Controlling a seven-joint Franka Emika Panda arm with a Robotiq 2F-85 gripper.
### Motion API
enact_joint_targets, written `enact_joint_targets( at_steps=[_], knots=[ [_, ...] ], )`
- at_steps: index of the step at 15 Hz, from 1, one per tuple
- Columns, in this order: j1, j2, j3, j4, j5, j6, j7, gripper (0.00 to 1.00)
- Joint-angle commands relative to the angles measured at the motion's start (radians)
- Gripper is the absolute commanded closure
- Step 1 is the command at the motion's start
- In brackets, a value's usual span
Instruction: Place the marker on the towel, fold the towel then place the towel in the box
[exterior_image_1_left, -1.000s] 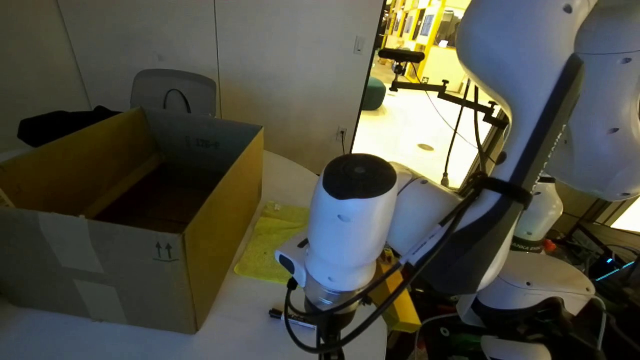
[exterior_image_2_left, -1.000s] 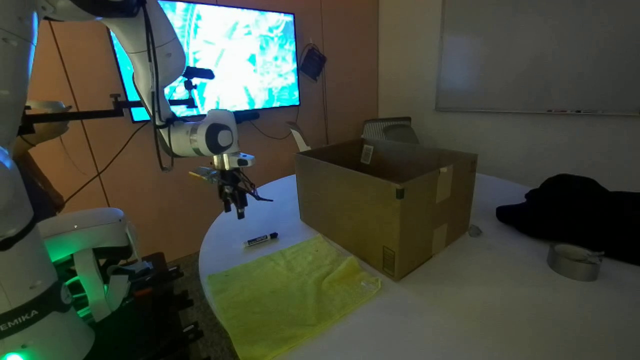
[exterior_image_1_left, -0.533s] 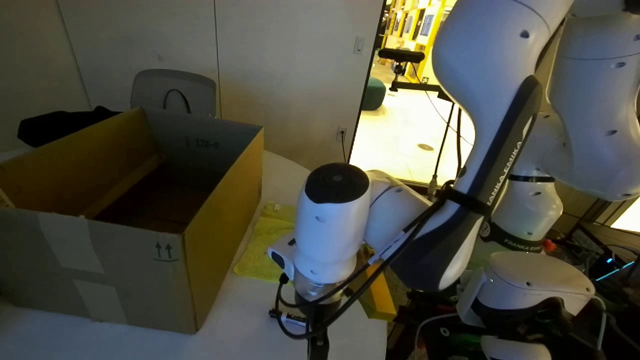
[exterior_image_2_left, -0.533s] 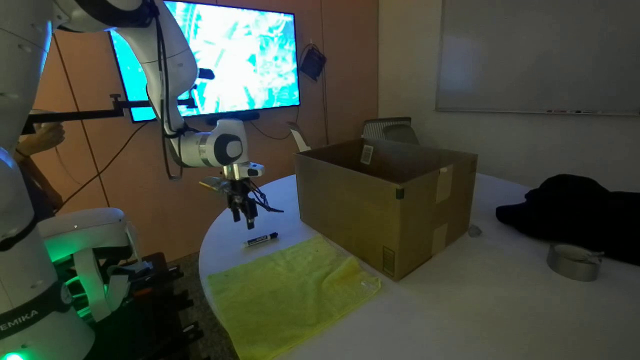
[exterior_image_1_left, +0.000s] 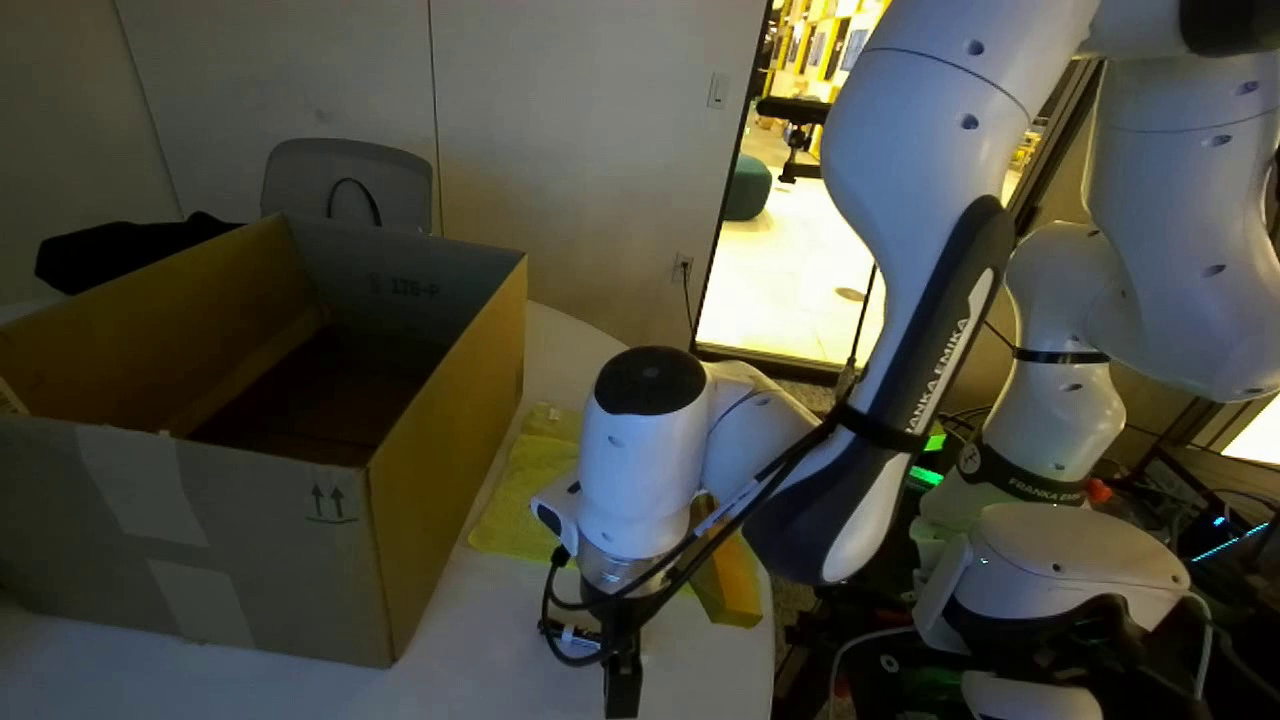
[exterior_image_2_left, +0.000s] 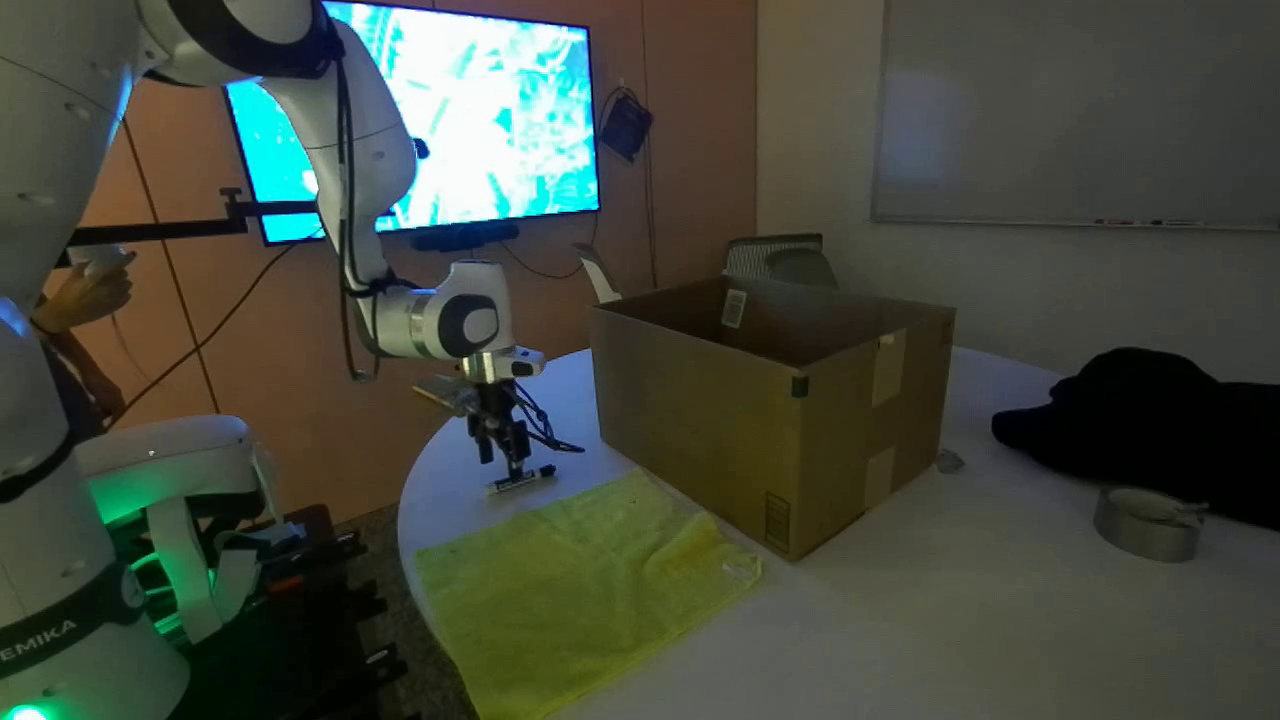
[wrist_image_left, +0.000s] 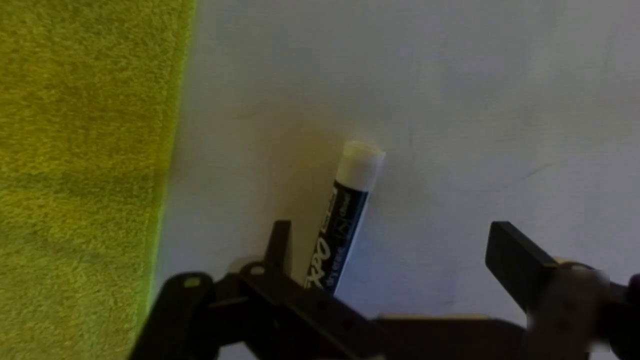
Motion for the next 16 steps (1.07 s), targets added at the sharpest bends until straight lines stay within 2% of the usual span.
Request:
enact_joint_targets(
  at_steps=[1, 10, 12, 13, 16],
  knots=[
    [-0.017, 0.045, -0.004, 0.02, 0.052, 0.036, -0.078, 0.0],
    [-0.04, 0.067, 0.005, 0.031, 0.121, 0.033, -0.154, 0.0],
    [-0.042, 0.075, 0.007, 0.042, 0.129, 0.031, -0.158, 0.16],
    [-0.045, 0.075, 0.008, 0.046, 0.133, 0.029, -0.161, 0.31],
    [-0.04, 0.071, 0.006, 0.053, 0.137, 0.02, -0.162, 0.57]
  ],
)
